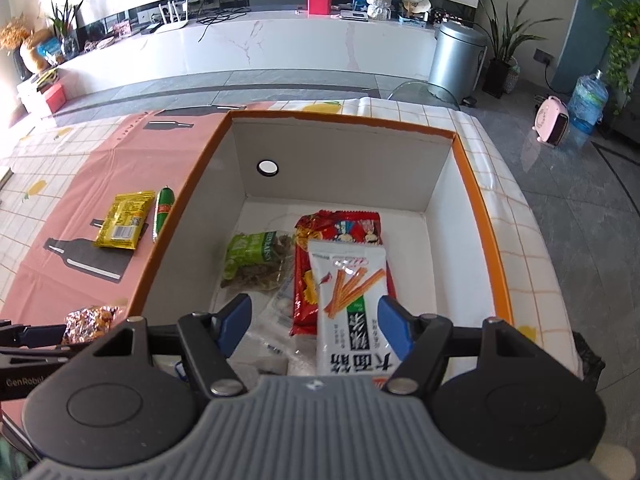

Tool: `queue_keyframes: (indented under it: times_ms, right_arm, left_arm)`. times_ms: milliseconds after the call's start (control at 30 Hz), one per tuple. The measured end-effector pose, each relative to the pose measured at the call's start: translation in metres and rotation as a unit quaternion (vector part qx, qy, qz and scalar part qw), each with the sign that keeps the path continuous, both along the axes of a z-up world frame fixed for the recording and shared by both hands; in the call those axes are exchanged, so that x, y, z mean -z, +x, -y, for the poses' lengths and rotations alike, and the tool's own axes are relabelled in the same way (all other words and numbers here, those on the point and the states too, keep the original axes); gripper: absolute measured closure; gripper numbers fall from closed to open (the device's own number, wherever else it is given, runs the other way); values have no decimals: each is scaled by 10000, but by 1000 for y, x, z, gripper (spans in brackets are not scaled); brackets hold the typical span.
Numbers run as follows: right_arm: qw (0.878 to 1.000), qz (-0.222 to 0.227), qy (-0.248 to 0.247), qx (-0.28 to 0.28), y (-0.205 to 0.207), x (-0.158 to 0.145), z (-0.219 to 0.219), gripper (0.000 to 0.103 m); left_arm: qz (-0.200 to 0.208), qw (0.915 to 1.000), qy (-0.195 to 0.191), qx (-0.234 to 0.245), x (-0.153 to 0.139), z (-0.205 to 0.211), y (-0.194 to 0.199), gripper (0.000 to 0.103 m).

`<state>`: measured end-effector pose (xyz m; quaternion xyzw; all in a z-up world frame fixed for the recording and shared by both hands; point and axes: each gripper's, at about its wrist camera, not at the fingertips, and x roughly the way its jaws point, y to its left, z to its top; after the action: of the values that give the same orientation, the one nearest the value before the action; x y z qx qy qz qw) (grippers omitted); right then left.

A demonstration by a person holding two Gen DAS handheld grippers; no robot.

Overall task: Organize snacks
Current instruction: 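Carry the peanut pack over the orange box with left tool and release it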

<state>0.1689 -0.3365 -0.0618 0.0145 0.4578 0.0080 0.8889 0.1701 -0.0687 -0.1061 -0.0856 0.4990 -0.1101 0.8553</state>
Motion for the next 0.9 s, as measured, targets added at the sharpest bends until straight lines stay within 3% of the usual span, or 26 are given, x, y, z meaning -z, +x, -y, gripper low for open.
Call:
queue_keyframes:
  times_ms: [200, 400, 700, 900]
  right_arm:
    - [9998, 121, 162, 23, -27, -9, 5, 36]
    - [9986, 79, 496, 191, -33, -13, 20, 36]
    - [9987, 167, 207, -436, -45, -7, 17, 39]
    - [9976, 34, -94, -692, -30, -6, 18, 40]
  left_arm:
    - [349, 9988, -343, 56, -42, -5, 2, 34]
    - [915, 9925, -329, 743, -95, 29, -1, 34]
    - [1170, 9709, 547, 2016, -92, 122, 22, 34]
    - [913, 9550, 1191, 2557, -79, 153, 39, 34]
